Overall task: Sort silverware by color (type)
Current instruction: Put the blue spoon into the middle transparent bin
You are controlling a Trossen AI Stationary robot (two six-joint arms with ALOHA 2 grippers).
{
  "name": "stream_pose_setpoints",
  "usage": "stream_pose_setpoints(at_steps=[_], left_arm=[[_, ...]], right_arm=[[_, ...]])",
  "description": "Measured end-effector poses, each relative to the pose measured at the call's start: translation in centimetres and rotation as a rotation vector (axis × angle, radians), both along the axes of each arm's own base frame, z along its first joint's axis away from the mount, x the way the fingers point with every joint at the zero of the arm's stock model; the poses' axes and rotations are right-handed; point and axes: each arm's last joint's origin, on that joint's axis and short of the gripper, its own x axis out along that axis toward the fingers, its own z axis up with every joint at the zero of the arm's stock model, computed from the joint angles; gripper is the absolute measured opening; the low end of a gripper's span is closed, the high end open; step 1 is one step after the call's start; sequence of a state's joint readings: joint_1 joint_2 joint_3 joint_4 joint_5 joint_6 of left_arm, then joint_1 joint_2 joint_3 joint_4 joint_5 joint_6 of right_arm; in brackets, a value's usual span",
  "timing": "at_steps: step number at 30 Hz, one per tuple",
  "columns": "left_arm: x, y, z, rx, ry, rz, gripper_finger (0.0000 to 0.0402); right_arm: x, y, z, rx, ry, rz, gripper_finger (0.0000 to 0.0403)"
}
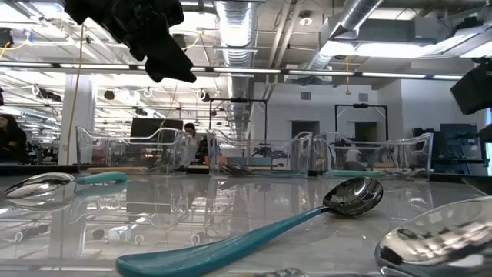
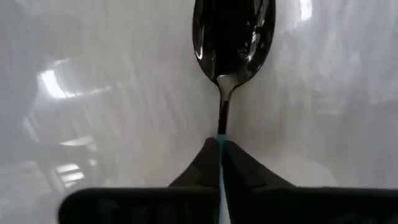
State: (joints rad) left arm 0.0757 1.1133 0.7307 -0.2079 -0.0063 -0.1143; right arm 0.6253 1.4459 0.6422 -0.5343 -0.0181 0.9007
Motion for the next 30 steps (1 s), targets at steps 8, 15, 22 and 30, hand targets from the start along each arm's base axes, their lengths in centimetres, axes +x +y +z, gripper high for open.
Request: stream_pose_setpoints(at_steps=[8, 15, 22, 30], left_arm=[[-0.6, -0.3, -0.8, -0.015, 0.099, -0.005, 0.02], [-0.8, -0.5, -1.1, 0.004, 0.141, -0.028, 0.02], [-0.8, -0.5, -1.0, 0.01, 0.139, -0.026, 0.02], [-0.8, -0.7, -1.1, -0.044, 0.138, 0.008, 0.02]], right_arm=[[1.6, -3.8, 3.2, 0.033, -0.163, -0.087, 0.0023], [4.7, -9.7, 9.8, -0.074, -0.456, -0.159, 0.002], [9.6, -19.4, 14.8, -0.364, -0.557, -0.152, 0.0019], [15.9, -31.2, 15.3, -0.443, -0.481, -0.126, 0.0019]])
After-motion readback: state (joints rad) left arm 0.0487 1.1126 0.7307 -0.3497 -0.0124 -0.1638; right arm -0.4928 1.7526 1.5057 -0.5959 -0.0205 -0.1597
